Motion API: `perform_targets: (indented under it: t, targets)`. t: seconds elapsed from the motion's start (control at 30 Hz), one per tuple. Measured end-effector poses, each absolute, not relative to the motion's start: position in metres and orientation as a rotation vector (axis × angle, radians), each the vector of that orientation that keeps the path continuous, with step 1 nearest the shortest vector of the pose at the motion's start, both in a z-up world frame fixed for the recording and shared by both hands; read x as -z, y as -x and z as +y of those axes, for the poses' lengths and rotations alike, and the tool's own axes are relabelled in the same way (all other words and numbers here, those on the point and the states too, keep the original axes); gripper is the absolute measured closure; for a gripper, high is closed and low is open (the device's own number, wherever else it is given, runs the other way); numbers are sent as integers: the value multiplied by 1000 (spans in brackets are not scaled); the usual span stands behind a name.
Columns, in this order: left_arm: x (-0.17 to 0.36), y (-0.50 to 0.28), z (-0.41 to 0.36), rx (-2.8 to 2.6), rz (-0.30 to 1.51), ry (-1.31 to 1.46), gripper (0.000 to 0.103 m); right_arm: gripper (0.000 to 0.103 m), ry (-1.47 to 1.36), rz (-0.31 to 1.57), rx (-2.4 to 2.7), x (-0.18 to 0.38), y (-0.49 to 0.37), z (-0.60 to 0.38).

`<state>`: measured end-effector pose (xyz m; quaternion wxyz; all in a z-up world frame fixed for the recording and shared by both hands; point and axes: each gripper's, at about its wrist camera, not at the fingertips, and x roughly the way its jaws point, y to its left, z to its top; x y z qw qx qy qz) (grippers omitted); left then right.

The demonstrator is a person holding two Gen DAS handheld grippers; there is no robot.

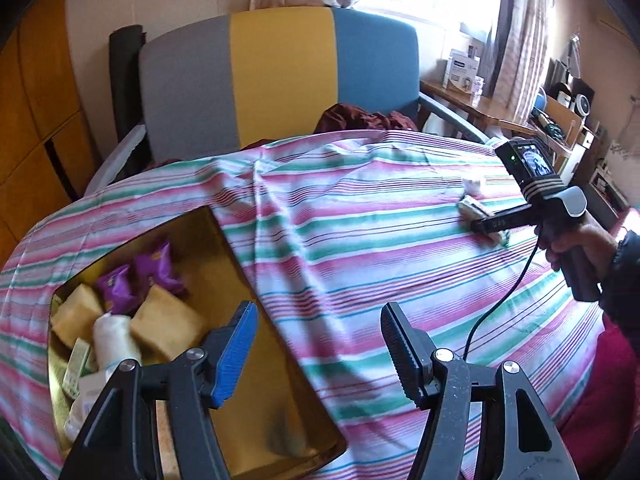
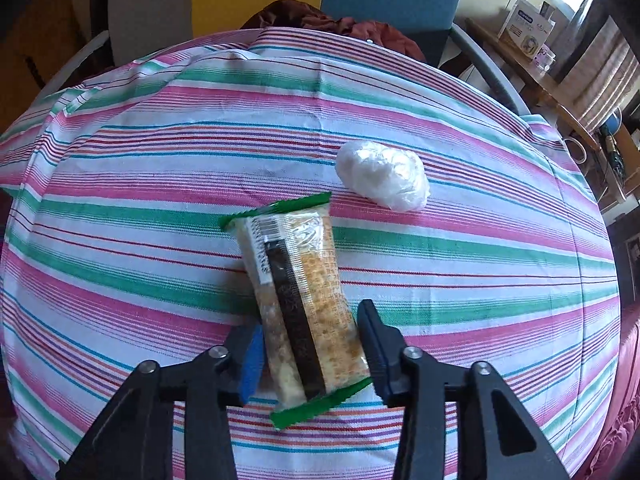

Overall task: Organize objects
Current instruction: 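Grasp the cracker packet with the right tool while the left grasps the white wrapped ball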

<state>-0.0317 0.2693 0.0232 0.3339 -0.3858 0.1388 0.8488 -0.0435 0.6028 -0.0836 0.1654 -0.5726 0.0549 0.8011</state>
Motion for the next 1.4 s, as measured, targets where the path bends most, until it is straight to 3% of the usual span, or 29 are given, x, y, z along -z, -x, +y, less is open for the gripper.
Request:
perform_targets:
  t: [0.13, 0.43, 0.87, 1.4]
  targets:
    - [-29, 33, 294, -2183, 366, 988, 38, 62, 1652, 138, -2237, 79, 18, 599]
    - [-30, 37, 378, -2094, 411, 962, 38, 62, 1573, 284, -2048, 74, -53, 628]
    - [2, 51, 528, -1911, 487, 994, 41, 62, 1508, 522, -2037, 78, -69, 655]
    - [51, 74, 662, -1850, 599, 1020, 39, 61, 1520, 505, -2061, 78, -65, 654]
